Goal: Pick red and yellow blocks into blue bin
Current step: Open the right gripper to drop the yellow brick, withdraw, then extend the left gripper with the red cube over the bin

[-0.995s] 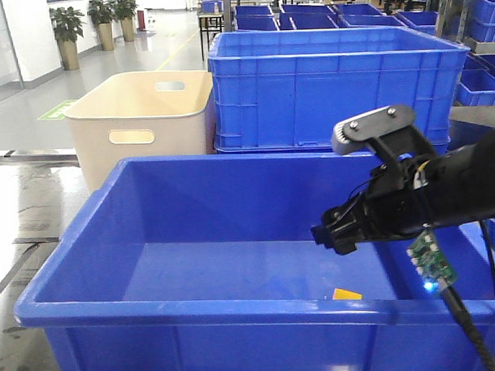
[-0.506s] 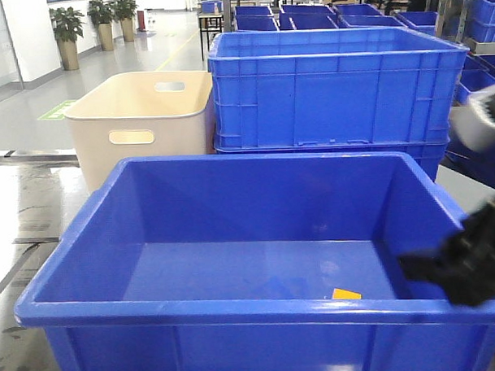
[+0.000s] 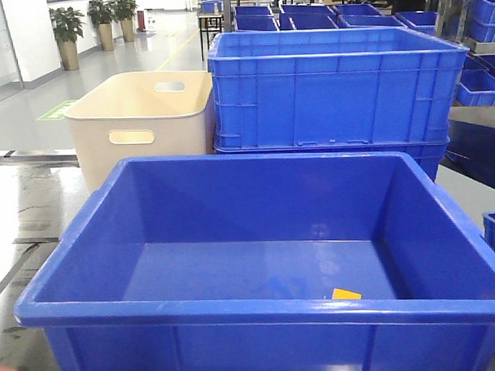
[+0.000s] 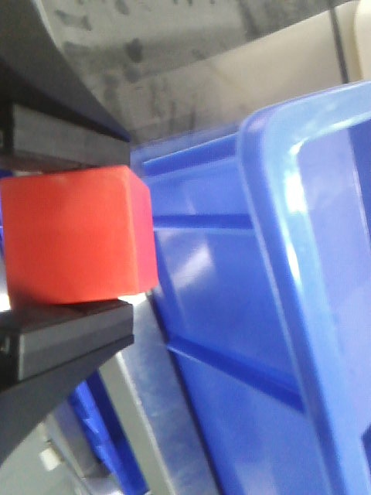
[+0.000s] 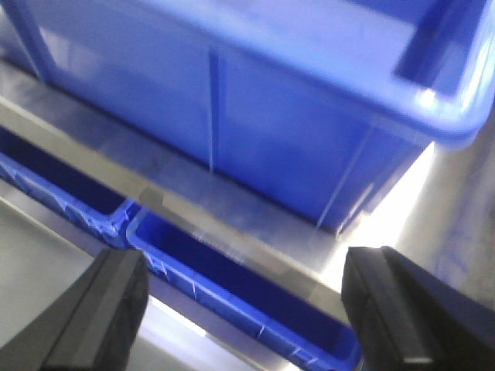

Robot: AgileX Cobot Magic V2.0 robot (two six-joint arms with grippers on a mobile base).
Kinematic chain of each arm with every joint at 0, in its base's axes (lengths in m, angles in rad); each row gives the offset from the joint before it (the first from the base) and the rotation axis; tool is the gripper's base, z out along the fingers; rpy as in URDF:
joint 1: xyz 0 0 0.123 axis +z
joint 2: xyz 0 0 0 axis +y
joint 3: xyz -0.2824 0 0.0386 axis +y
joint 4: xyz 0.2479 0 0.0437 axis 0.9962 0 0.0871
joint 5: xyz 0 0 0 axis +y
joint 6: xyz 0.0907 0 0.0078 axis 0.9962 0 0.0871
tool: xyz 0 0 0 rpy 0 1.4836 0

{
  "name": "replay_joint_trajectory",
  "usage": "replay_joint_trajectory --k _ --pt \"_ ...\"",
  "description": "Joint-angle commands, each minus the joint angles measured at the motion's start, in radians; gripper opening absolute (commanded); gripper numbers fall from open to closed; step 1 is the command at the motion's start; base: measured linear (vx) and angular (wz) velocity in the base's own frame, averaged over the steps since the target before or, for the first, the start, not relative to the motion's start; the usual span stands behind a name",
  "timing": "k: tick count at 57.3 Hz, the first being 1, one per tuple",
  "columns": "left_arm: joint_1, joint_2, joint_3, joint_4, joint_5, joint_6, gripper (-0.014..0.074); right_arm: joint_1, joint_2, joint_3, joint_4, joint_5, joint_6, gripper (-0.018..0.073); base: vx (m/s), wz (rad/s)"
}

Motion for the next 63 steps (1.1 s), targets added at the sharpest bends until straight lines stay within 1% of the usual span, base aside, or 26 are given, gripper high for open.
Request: replay_joint_trajectory --k 1,7,15,22,34,38,52,58,63 --pt "-0.006 -0.006 -0.024 -0.017 -0.112 -0.002 0.0234 -0.003 -0.032 0.012 0.002 -0.069 -0.006 0.0559 0.0 0.0" --pt "-0.006 -0.005 -0.047 -0.031 -0.133 -0.002 0.0237 -0.003 -0.059 0.03 0.002 -0.062 -0.006 0.0559 0.0 0.0" --pt "-0.006 0.023 -0.156 -0.031 -0.13 0.007 0.0241 -0.003 -0.068 0.031 0.002 -0.043 -0.006 0.0559 0.0 0.0" --pt "-0.006 0.097 -0.281 -0.031 -0.113 0.07 0.0245 -0.003 -0.068 0.031 0.002 -0.039 -0.006 0.0559 0.0 0.0" --pt "-0.006 0.314 -0.468 -0.036 -0.109 0.181 0.0245 -0.003 -0.068 0.031 0.002 -0.039 -0.004 0.0559 0.0 0.0" --pt "-0.006 0.391 -0.525 -0.063 -0.109 0.208 0.0245 -0.003 -0.068 0.031 0.002 -0.039 -0.004 0.0559 0.0 0.0" --pt "-0.011 0.673 -0.694 -0.209 -0.163 0.289 0.0245 -0.003 -0.068 0.031 0.002 -0.039 -0.004 0.0559 0.0 0.0" --pt "-0.033 0.772 -0.76 -0.214 -0.174 0.312 0.0245 -0.003 -0.068 0.031 0.002 -0.039 -0.004 0.0559 0.0 0.0" --pt "-0.051 0.846 -0.818 -0.214 -0.173 0.312 0.0245 -0.003 -0.068 0.031 0.002 -0.039 -0.004 0.0559 0.0 0.0"
